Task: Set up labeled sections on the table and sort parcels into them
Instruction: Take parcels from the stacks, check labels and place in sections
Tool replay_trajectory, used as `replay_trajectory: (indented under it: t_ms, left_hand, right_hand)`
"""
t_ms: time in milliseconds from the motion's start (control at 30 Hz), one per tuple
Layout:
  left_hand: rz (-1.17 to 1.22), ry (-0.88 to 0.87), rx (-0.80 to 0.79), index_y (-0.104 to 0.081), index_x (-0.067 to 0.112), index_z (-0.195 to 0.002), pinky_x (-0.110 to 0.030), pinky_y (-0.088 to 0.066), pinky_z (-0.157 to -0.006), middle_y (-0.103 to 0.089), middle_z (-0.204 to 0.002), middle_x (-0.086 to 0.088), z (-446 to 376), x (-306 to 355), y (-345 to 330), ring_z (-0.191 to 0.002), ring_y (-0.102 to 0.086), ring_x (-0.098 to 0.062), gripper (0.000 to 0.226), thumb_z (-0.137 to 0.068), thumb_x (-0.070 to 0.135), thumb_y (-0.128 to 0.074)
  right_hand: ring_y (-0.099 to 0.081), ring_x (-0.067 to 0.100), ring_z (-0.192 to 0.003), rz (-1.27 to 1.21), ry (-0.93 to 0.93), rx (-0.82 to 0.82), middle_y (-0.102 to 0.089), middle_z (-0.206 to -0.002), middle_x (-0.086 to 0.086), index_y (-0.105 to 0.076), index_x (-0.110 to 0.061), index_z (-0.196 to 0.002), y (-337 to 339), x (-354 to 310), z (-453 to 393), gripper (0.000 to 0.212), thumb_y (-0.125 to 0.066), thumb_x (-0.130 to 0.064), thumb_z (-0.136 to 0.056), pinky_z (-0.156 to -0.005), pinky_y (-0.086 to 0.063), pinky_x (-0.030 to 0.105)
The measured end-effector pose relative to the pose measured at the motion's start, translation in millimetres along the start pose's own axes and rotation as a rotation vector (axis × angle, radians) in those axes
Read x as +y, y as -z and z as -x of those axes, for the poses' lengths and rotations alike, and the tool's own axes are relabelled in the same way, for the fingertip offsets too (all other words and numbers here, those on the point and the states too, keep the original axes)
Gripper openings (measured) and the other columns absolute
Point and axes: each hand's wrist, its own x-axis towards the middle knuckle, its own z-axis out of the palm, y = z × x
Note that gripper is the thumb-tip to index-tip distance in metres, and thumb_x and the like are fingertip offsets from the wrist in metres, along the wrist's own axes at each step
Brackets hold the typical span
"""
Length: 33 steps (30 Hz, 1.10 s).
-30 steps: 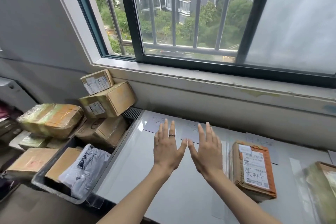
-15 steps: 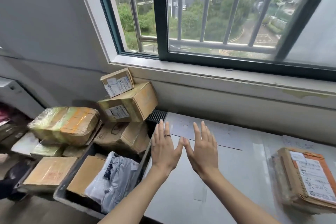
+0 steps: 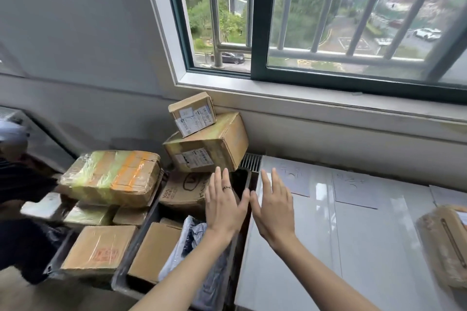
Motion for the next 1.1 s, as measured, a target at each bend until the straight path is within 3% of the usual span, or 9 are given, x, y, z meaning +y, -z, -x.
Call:
replay_trajectory:
  t_ms: [300,433,667,833,1100]
  left_hand:
    - [0.052,0.133,0.058,-0.011,0.012,-0.156,-0.04,-0.006,-0.121,-0.005,-0.165,-0.005,-30,-16,27,-0.151,-0.004,-0.021,0.078,-0.096,0.053,-0.04]
    - [0.115,0.194,0.105,-0.011,0.013,-0.156,-0.039,-0.006,-0.12,-0.007,-0.164,-0.005,-55,-27,35,-0.151,-0.005,-0.02,0.078,-0.096,0.052,-0.042]
    - [0.341,0.325,0.178,-0.011,0.013,-0.156,-0.047,-0.009,-0.119,-0.012,-0.163,-0.006,-128,-51,54,-0.149,-0.012,-0.024,0.078,-0.096,0.048,-0.047]
    - [0.415,0.303,0.207,-0.002,0.014,-0.156,-0.044,-0.008,-0.119,-0.009,-0.163,-0.009,-180,-70,62,-0.149,-0.011,-0.026,0.084,-0.095,0.042,-0.052]
    - [0.47,0.287,0.144,0.005,0.025,-0.154,-0.04,-0.031,-0.107,0.005,-0.162,-0.012,-238,-96,50,-0.144,-0.023,-0.032,0.085,-0.095,0.024,-0.056]
  right_hand:
    - [-0.047,0.031,-0.133,-0.045,0.096,-0.024,-0.043,-0.15,0.015,-0.044,-0.013,-0.145,-15,-36,-38,0.064,-0.033,-0.046,-0.09,-0.106,-0.041,0.047]
    - [-0.041,0.03,-0.138,-0.062,0.171,-0.04,-0.037,-0.154,0.016,-0.038,-0.014,-0.149,-24,-53,-58,0.061,-0.042,-0.041,-0.094,-0.11,-0.035,0.043]
    - [-0.032,0.028,-0.144,-0.101,0.23,-0.035,-0.029,-0.158,0.015,-0.028,-0.015,-0.152,-43,-87,-111,0.064,-0.049,-0.038,-0.096,-0.115,-0.029,0.041]
    - [-0.028,0.031,-0.144,-0.136,0.241,-0.022,-0.025,-0.158,0.019,-0.023,-0.014,-0.153,-60,-116,-164,0.068,-0.052,-0.032,-0.094,-0.116,-0.027,0.042]
    - [-0.034,0.04,-0.138,-0.205,0.138,-0.087,-0.014,-0.159,0.023,-0.011,-0.026,-0.156,-92,-149,-237,0.082,-0.058,-0.013,-0.089,-0.109,-0.034,0.047]
